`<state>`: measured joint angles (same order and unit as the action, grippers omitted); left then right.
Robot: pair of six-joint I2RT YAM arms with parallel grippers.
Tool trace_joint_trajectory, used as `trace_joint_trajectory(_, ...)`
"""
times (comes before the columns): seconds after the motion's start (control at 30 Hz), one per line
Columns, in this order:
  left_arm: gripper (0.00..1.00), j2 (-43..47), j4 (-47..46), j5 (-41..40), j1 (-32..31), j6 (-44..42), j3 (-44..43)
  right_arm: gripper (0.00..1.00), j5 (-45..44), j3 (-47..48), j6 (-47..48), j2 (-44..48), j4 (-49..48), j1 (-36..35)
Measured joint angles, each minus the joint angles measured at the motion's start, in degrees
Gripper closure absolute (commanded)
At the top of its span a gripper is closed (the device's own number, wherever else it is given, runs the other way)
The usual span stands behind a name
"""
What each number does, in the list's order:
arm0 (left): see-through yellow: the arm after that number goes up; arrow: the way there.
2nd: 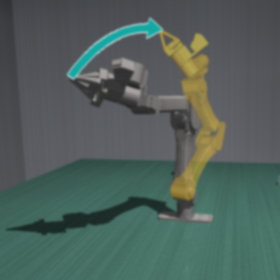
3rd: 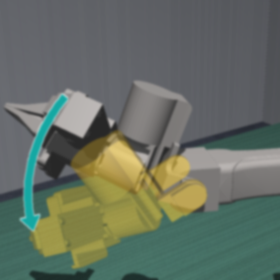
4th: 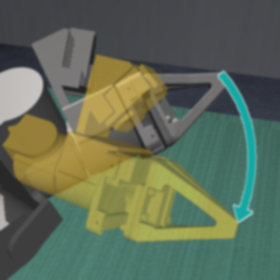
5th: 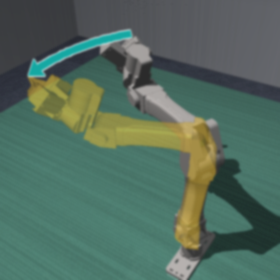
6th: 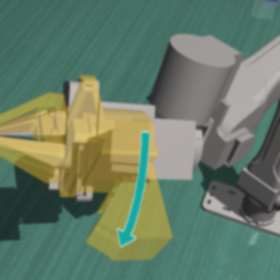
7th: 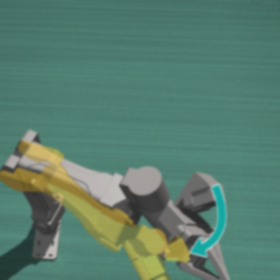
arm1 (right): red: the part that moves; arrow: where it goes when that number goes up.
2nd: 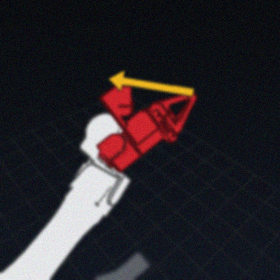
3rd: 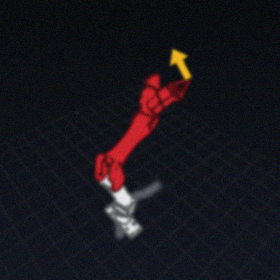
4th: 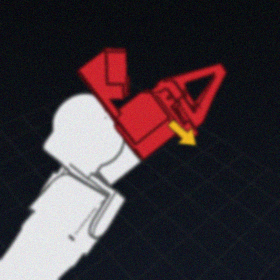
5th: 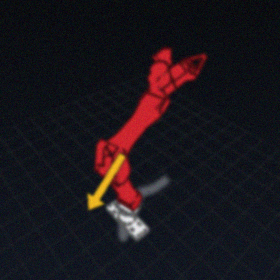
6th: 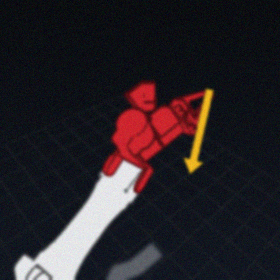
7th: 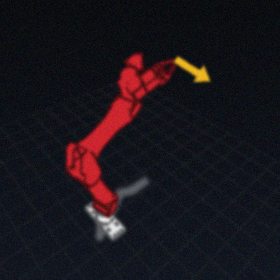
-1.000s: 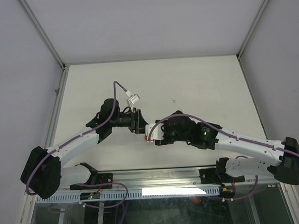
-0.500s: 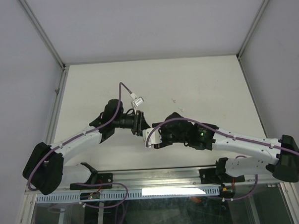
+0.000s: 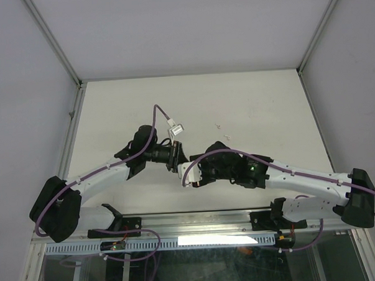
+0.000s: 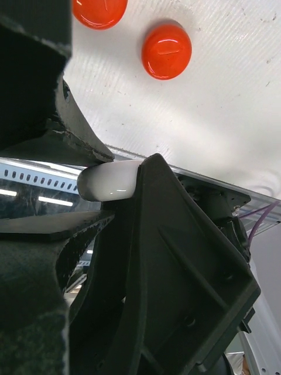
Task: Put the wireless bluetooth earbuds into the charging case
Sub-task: Pick up the charging case at the center of the board.
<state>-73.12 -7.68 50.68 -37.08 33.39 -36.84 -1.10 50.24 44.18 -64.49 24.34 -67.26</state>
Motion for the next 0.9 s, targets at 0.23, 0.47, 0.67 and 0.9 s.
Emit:
trace_joint_trajectory(0.23,1.0,-0.5,0.55,0.17,-0.07,-0.24,-0.04,0.41,-0.63,0.26,0.68,-0.33,0.7,-0.39)
trace_joint_trajectory(0.47,1.0,0.5,0.63,-2.71,-0.11,-3.32,0.04,0.22,-1.09,0.26,0.55,0.22,0.81,-0.5)
trace_joint_trajectory(0.67,1.0,6.21,-2.36,-8.44,-0.11,-8.04,4.26,0.18,-0.09,0.24,-1.86,3.41,0.79,0.35)
trace_joint_trajectory(0.9,1.0,13.27,-13.49,-15.28,-0.11,-9.97,14.34,0.19,8.28,0.26,-10.08,4.94,0.57,8.33)
